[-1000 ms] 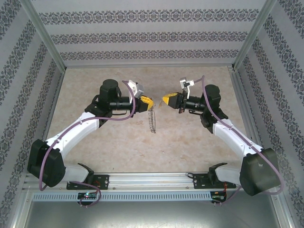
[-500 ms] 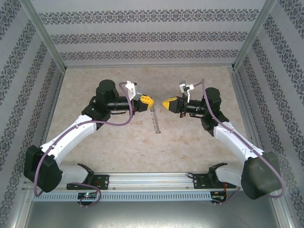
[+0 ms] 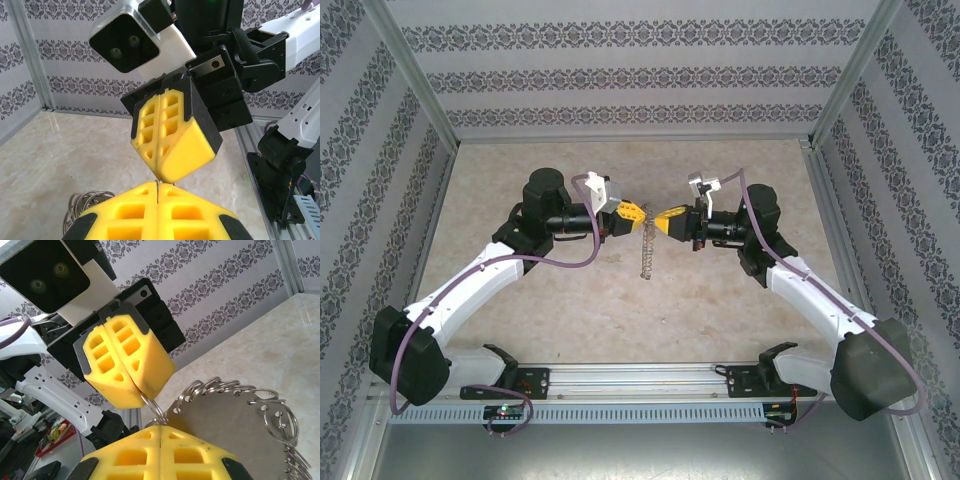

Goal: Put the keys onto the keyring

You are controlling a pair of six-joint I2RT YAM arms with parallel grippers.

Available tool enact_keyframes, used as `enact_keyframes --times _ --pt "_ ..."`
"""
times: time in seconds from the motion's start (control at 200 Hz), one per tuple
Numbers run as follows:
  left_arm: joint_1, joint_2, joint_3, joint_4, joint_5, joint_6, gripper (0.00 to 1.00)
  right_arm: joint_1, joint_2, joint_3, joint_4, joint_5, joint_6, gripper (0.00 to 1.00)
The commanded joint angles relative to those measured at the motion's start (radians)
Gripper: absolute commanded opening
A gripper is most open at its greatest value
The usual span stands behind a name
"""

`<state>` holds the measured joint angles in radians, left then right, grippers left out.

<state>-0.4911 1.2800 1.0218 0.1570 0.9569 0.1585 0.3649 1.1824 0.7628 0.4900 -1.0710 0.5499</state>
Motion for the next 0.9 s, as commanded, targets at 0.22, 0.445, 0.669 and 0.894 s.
enact_keyframes --times 0.22,0.445,0.669,0.894 --pt "-0.017 0.002 0.048 0.012 0.011 0.032 0.0 0.013 -0.032 0.051 0.011 0.009 -0.022 0.0" --pt "-0.024 0.005 0.055 0.008 0.017 0.033 0.0 0.014 -0.004 0.076 0.019 0.029 -0.027 0.0" --pt "-0.029 0.004 0.055 0.01 0.015 0.034 0.0 0.01 0.024 0.081 0.021 0.045 -0.028 0.0" --pt "-0.032 -0.004 0.047 0.037 -0.003 0.025 0.0 -0.005 0.042 0.045 0.039 0.056 -0.019 0.0"
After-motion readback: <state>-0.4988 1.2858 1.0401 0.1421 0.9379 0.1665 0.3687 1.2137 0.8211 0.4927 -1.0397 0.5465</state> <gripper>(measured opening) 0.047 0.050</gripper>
